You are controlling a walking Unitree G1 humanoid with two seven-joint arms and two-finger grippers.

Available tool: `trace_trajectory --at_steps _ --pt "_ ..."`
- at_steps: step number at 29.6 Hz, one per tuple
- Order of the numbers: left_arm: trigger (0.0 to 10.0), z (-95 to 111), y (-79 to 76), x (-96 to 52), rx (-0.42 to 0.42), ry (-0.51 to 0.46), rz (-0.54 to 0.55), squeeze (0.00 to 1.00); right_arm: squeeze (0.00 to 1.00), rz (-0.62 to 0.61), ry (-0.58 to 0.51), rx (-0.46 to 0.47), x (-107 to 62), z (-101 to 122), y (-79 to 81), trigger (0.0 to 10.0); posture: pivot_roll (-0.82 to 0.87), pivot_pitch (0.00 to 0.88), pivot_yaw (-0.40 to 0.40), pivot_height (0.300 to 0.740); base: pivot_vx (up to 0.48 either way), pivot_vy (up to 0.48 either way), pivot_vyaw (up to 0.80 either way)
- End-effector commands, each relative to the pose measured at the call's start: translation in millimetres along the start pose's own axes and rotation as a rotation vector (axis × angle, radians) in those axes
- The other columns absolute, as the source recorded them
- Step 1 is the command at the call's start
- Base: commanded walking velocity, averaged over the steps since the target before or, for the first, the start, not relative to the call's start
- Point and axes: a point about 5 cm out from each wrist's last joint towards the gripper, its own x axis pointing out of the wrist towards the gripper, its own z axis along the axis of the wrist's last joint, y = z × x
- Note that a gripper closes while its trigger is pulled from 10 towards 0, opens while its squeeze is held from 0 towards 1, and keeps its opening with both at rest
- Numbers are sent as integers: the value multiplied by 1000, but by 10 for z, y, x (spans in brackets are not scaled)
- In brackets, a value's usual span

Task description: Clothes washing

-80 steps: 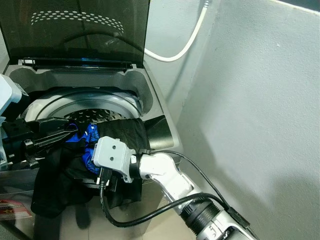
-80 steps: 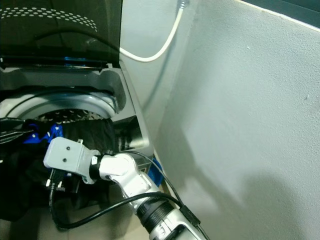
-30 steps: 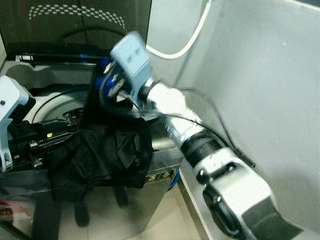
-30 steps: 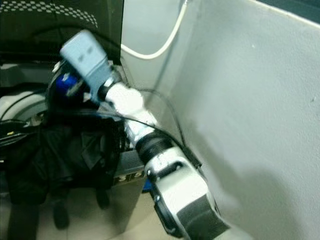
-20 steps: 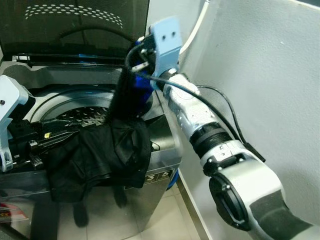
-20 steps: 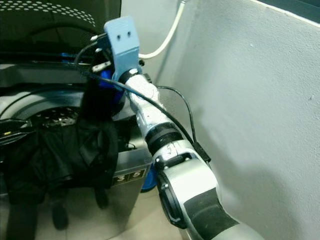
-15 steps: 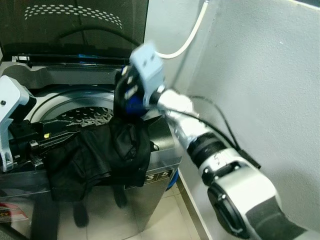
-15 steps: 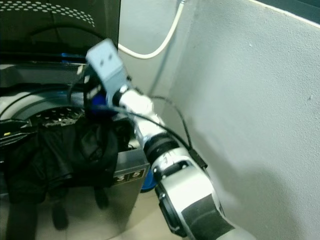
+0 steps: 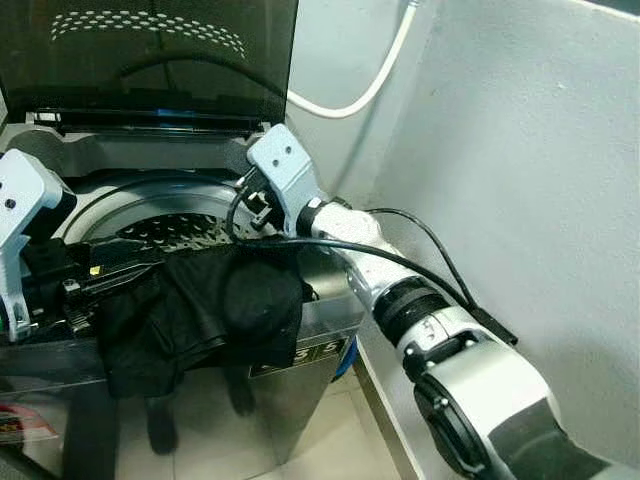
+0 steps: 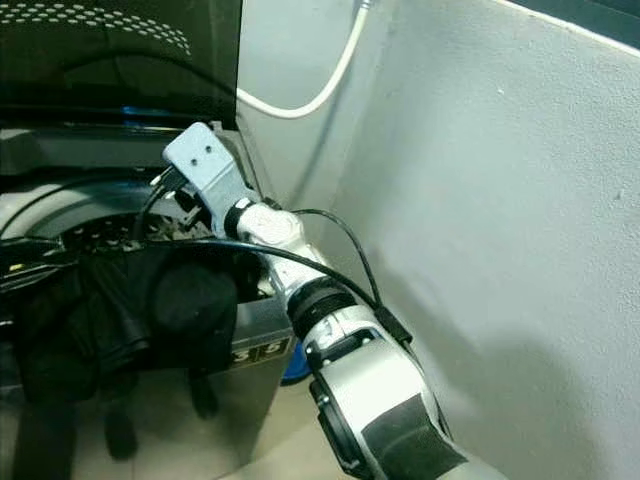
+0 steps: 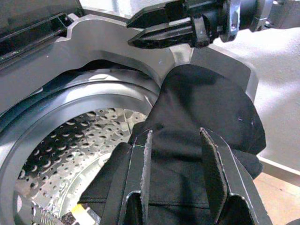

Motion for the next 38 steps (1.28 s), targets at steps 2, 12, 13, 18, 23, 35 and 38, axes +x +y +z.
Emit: trace_trajectory --at_steps 2,12,13,18,23,35,38 --pt "10000 49 -19 13 3 -30 -20 0 1000 131 -18 37 -111 -126 39 10000 71 82 -118 740 0 0 0" --pt "10000 29 -57 74 -11 -35 -56 0 1000 603 -77 -9 -337 -302 727 10000 58 79 -107 740 0 0 0" --pt "10000 23 -61 83 -11 -31 -59 0 1000 621 -77 -19 -333 -323 822 10000 58 79 -107 740 0 0 0" --pt "10000 12 -69 92 -9 -22 -64 0 1000 662 -88 -29 -306 -333 1024 10000 61 80 -110 740 0 0 0" --pt "10000 2 -72 83 -10 -16 -60 0 1000 624 -82 -69 -257 -341 1096 10000 62 81 -116 740 0 0 0" --pt "10000 -36 -112 106 -14 -4 -61 0 0 497 -67 -227 -223 -360 1170 10000 61 79 -127 740 0 0 0" --pt "10000 -43 -111 105 -13 0 -58 0 0 482 -74 -248 -222 -363 1169 7569 62 80 -126 740 0 0 0"
